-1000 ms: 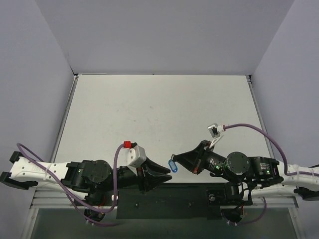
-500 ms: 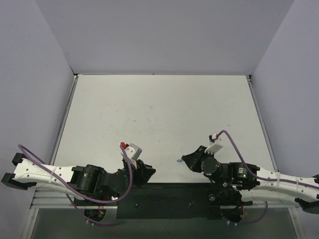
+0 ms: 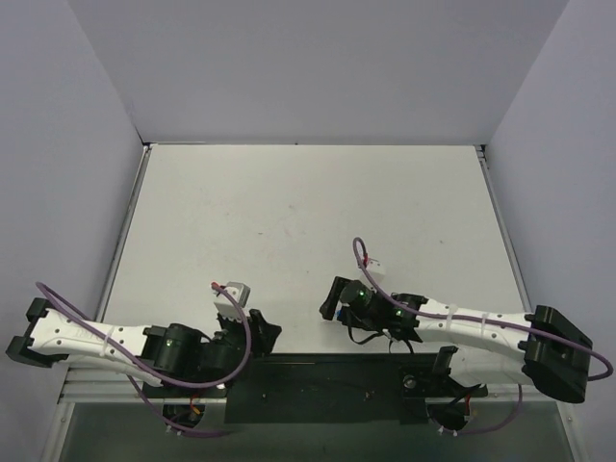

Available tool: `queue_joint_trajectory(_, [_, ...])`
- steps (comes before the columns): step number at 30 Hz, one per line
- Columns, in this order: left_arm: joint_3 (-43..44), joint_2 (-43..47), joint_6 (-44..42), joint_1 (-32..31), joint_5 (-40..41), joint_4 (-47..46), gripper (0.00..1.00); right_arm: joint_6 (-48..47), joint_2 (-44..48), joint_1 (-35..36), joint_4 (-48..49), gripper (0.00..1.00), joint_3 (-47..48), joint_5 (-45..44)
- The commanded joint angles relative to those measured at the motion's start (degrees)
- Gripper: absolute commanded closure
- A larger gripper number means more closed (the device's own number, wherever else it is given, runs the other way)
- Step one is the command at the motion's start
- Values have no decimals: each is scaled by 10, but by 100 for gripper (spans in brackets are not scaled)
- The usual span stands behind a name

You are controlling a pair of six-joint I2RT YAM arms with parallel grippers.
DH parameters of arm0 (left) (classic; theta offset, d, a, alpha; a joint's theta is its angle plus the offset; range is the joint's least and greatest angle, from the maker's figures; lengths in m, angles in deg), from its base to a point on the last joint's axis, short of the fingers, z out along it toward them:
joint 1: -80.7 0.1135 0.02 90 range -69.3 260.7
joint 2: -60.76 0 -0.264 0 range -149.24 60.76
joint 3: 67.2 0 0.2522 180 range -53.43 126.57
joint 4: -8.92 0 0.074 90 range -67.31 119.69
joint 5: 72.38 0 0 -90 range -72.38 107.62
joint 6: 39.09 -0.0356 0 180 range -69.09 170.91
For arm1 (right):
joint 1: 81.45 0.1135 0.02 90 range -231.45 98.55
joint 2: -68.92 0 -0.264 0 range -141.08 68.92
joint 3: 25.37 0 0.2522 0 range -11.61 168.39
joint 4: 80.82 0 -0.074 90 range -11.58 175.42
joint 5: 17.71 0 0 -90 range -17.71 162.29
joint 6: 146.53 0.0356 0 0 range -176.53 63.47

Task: Remove the keys from the keyring

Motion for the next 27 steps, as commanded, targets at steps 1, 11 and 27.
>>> queue_joint_trajectory(1, [42,-68,-16,1,7,10,39,-40,-59,-4,39,28,49,39])
queue_joint_trajectory(11, [113,-231,-24,15,-11,58,26,-28,4,-1,176,14,-57,7])
queue_joint_trajectory(27, [22,-161,-1,22,-23,-22,27,-4,141,-9,152,0,-137,-53])
